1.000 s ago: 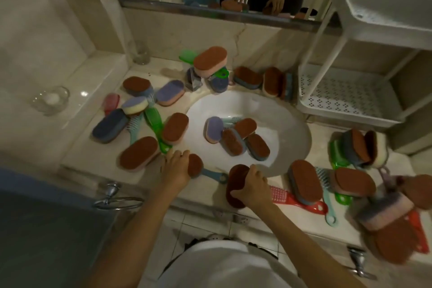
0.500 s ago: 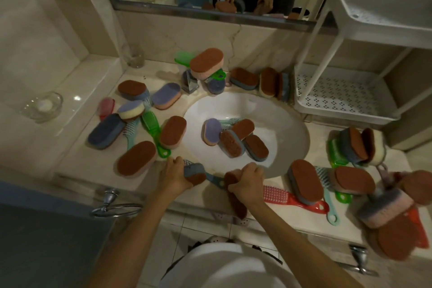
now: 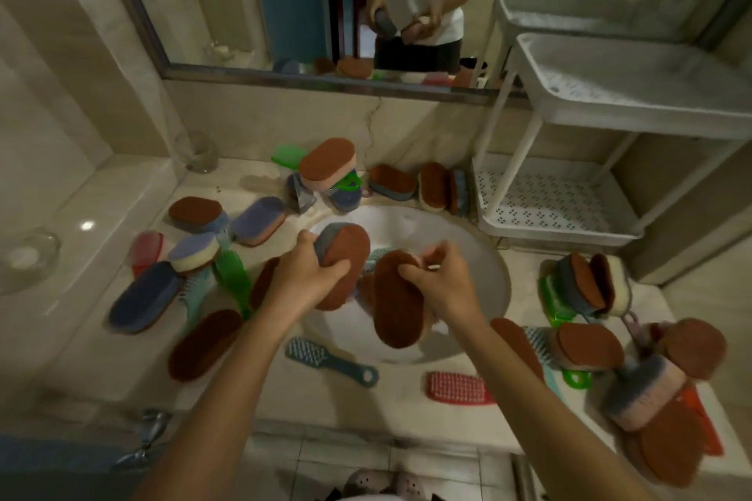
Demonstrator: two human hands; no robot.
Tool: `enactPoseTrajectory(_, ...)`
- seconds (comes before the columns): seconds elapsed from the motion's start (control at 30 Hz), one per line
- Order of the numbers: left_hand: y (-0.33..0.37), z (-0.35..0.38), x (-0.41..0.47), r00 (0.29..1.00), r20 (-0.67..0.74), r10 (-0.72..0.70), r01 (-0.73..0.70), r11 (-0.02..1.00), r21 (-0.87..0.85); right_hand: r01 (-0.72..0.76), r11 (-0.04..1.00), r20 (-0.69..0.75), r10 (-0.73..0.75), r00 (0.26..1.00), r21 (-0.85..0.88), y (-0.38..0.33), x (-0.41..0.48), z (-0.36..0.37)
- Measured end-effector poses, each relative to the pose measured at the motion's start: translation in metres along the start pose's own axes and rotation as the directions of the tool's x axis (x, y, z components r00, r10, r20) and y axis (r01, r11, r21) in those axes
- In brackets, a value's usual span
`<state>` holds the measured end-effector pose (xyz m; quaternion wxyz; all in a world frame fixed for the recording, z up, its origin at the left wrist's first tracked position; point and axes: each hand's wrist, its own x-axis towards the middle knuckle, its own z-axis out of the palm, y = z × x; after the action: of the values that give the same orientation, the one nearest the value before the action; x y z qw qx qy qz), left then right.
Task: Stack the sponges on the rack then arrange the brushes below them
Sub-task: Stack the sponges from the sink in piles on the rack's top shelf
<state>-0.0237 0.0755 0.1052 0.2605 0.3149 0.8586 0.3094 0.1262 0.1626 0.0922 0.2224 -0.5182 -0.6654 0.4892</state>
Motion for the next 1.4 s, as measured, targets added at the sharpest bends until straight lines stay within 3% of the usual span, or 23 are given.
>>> enactPoseTrajectory(0.2, 0.109, -0.02, 0.024, 0.961, -0.084, 0.263, -0.274, 0.948, -0.16, 0.188, 0.982, -0.182, -0.179, 0.967, 0.034, -0.072, 0.035, -0.069)
enactPoseTrajectory(0.37, 0.204, -0.016, 0.049, 0.924, -0.08, 0.375, -0.376, 0.846, -0.379, 0.297, 0.951, -0.385, -0.245, 0.89, 0.082, -0.117, 0.065, -0.146)
enactPoseTrajectory(0.53, 0.289, 0.01, 0.064, 0.875, -0.103, 0.473, -0.466, 0.765, -0.445, 0.294, 0.943, -0.494, -0.182, 0.85, 0.159, -0.139, 0.114, -0.223)
enactPoseTrajectory(0.67, 0.335, 0.042, 0.084, 0.868, -0.08, 0.489, -0.479, 0.784, -0.395, 0.26, 0.943, -0.512, -0.121, 0.851, 0.209, -0.134, 0.156, -0.273)
enactPoseTrajectory(0.8, 0.368, 0.077, 0.103, 0.888, 0.044, 0.458, -0.41, 0.831, -0.376, 0.17, 0.962, -0.527, -0.034, 0.849, 0.213, -0.119, 0.202, -0.305)
enactPoseTrajectory(0.9, 0.374, 0.104, 0.117, 0.9, 0.128, 0.416, -0.374, 0.89, -0.261, 0.104, 0.977, -0.481, -0.001, 0.877, 0.188, -0.102, 0.228, -0.314)
enactPoseTrajectory(1.0, 0.374, 0.123, 0.127, 0.879, 0.176, 0.443, -0.454, 0.89, 0.027, 0.063, 0.988, -0.424, 0.003, 0.906, 0.142, -0.088, 0.247, -0.319)
enactPoseTrajectory(1.1, 0.373, 0.123, 0.129, 0.802, 0.253, 0.541, -0.596, 0.753, 0.278, 0.02, 0.994, -0.375, 0.02, 0.927, 0.103, -0.079, 0.257, -0.32)
enactPoseTrajectory(1.17, 0.371, 0.116, 0.127, 0.697, 0.443, 0.564, -0.713, 0.609, 0.348, 0.016, 0.998, -0.362, 0.009, 0.932, 0.066, -0.073, 0.26, -0.321)
enactPoseTrajectory(1.23, 0.369, 0.108, 0.124, 0.633, 0.599, 0.491, -0.768, 0.494, 0.407, 0.027, 0.998, -0.365, -0.007, 0.931, 0.05, -0.07, 0.259, -0.323)
enactPoseTrajectory(1.3, 0.368, 0.104, 0.123, 0.625, 0.63, 0.46, -0.776, 0.453, 0.439, 0.053, 0.997, -0.366, -0.03, 0.93, 0.052, -0.068, 0.257, -0.327)
enactPoseTrajectory(1.4, 0.37, 0.105, 0.121, 0.65, 0.561, 0.513, -0.759, 0.478, 0.443, 0.085, 0.995, -0.325, -0.066, 0.943, 0.043, -0.066, 0.254, -0.33)
